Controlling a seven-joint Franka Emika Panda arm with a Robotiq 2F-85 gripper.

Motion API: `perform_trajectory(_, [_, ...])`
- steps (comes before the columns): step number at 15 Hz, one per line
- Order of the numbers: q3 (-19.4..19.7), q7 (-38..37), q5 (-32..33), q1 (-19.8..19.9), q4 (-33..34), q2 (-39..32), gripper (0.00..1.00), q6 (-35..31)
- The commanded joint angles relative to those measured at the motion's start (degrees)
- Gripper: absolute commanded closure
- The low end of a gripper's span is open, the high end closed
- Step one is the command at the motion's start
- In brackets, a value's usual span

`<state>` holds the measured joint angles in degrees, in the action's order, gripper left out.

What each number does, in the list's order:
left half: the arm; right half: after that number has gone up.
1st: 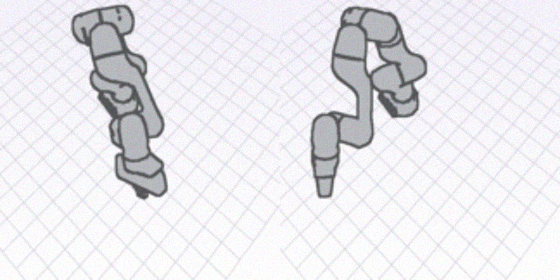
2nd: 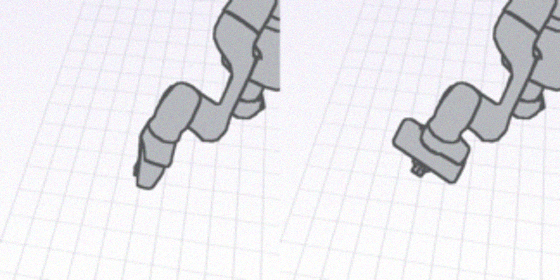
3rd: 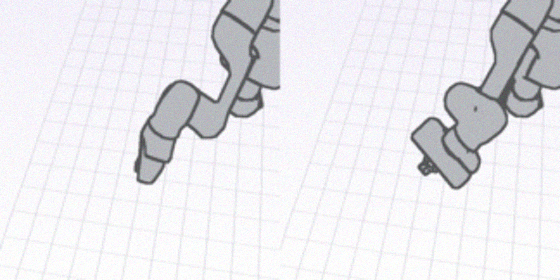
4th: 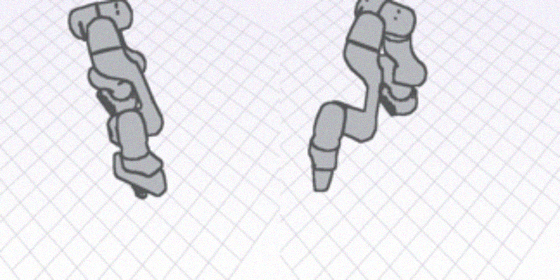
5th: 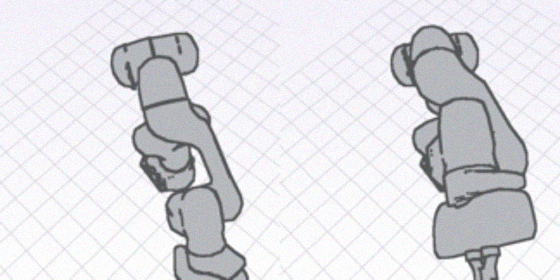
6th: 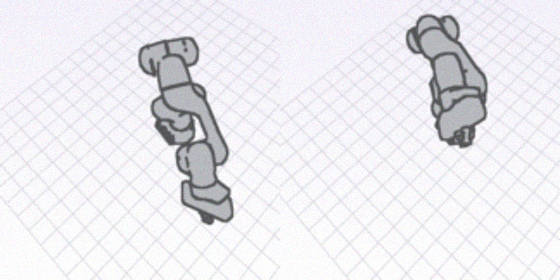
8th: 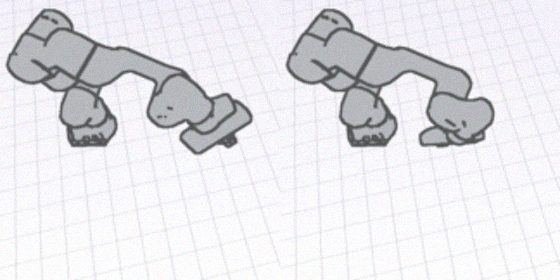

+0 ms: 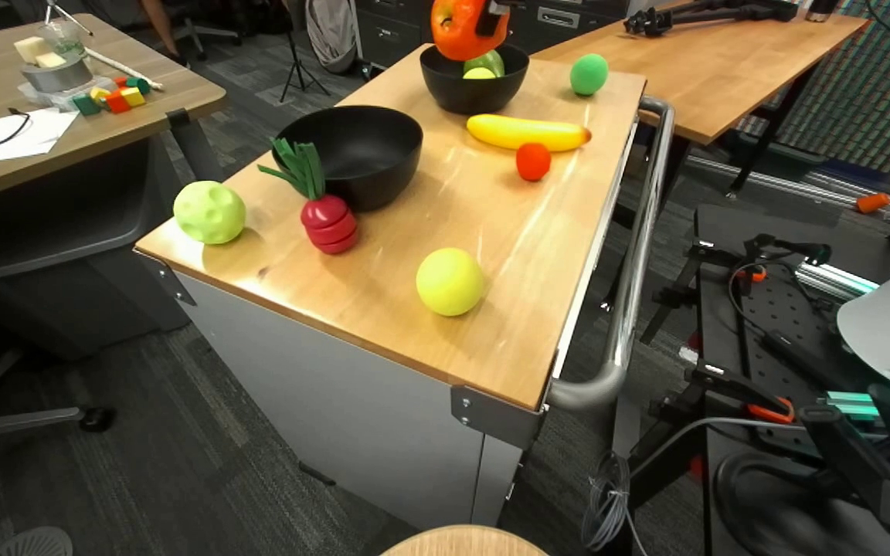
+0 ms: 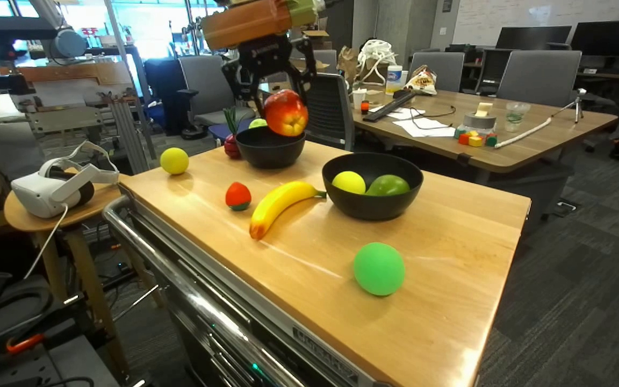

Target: Take all the contents from the black bowls and place them on the table one at at time starting with the left bowl then right bowl

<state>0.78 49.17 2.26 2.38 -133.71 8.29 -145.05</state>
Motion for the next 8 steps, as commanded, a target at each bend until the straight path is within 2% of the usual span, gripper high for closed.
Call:
perform_trajectory(1, [-0.1,1.9,-3.3,-5.0,-8.6,7.2,0.47,-0.2])
perform_trajectory(5, [0.0,3.3,-10.5,-12.0,-16.6,9.0,0.47,-2.0])
perform_trajectory(8, [-0.3,3.9,-13.8,-15.7,-20.4,8.5,0.47,-3.4])
